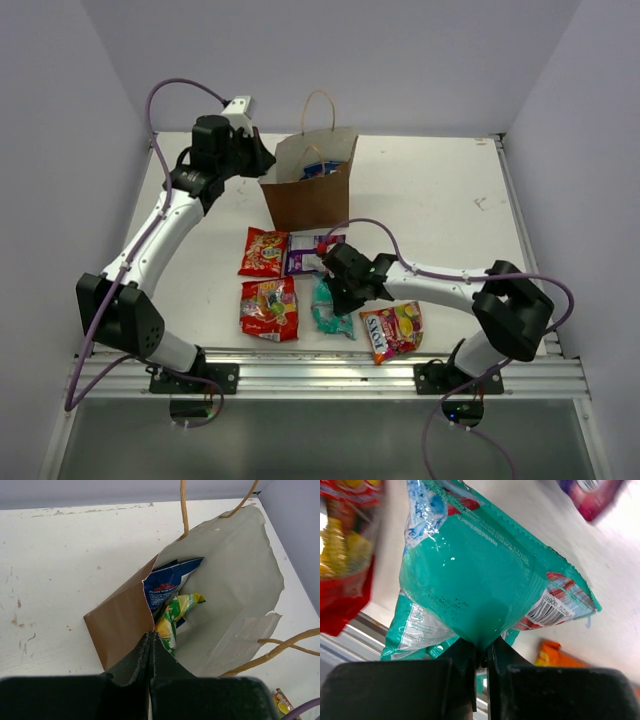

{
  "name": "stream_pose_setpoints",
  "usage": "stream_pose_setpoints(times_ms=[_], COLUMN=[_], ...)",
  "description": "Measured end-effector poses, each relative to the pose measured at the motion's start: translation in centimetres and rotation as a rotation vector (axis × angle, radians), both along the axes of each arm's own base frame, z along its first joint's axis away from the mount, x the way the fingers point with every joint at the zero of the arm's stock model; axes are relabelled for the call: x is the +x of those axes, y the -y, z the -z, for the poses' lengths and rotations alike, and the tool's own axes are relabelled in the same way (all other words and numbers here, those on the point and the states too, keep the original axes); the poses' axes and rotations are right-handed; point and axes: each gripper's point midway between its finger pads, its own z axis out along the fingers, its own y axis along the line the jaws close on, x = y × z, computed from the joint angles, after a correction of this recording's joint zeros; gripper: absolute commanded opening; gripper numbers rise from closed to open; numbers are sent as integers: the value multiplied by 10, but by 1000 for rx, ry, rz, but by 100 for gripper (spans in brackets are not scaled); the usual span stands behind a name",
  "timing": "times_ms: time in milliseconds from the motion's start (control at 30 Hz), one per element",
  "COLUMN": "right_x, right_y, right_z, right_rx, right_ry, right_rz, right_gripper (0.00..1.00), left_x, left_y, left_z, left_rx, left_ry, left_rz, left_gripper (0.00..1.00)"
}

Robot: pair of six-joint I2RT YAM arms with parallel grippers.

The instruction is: Place the snacks into the paper bag

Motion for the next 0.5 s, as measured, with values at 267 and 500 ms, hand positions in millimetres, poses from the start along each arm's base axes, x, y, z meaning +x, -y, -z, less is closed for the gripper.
stream_pose_setpoints(times_ms=[267,500], right_x=[36,144], right_y=[40,32], right_z=[-112,-406], right_rx=[-176,193], right_ry=[239,911], right_rz=[117,374], right_gripper=[0,0], left_x=[-5,-14], left_y=[-1,-3], left_z=[-4,-8], left_rx=[10,9], left_ry=[5,0], left_rz=[10,14], left_gripper=[0,0])
